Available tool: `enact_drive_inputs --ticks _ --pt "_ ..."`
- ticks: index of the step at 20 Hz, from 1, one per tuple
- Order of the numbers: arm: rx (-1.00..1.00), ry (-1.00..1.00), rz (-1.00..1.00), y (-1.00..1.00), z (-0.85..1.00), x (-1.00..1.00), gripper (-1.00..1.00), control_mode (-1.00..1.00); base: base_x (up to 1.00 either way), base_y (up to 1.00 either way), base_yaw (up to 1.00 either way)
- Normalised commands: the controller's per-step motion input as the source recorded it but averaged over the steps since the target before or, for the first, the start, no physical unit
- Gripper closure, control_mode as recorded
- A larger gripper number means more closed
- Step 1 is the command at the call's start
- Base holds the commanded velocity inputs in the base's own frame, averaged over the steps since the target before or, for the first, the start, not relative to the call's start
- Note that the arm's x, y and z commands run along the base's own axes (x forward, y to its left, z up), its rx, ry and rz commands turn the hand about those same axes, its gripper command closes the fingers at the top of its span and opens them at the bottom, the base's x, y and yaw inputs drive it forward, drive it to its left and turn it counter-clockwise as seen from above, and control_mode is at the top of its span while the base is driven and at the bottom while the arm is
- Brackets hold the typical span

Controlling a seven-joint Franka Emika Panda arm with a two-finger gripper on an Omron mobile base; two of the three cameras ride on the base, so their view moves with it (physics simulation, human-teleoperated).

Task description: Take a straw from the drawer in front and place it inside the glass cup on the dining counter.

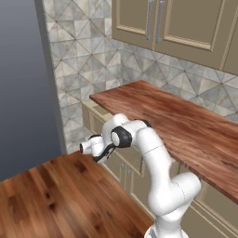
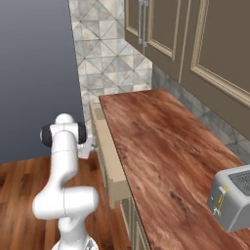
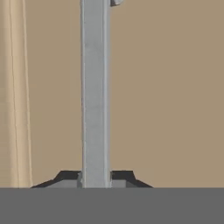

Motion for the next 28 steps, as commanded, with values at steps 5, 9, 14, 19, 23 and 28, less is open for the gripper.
enact_drive_inputs --ticks 5,9,14,19,23,28 --pt "0.11 0.09 0.13 0.74 0.10 -0.78 1.00 -1.00 0.00 0.00 0.00" --pt "0.06 0.08 0.15 0.95 0.09 -0.66 1.00 -1.00 0.00 0.00 0.00" --pt "0.06 0.07 0.15 0.99 0.12 -0.63 1.00 -1.00 0.00 0.00 0.00" --pt "0.01 0.00 0.09 0.64 0.52 -0.58 1.00 -1.00 0.00 0.00 0.00" --pt "0.01 0.00 0.00 0.06 0.99 -0.44 -1.00 -1.00 0.00 0.00 0.00" --pt "0.11 0.00 -0.01 -0.08 1.00 -0.58 -1.00 -1.00 0.00 0.00 0.00"
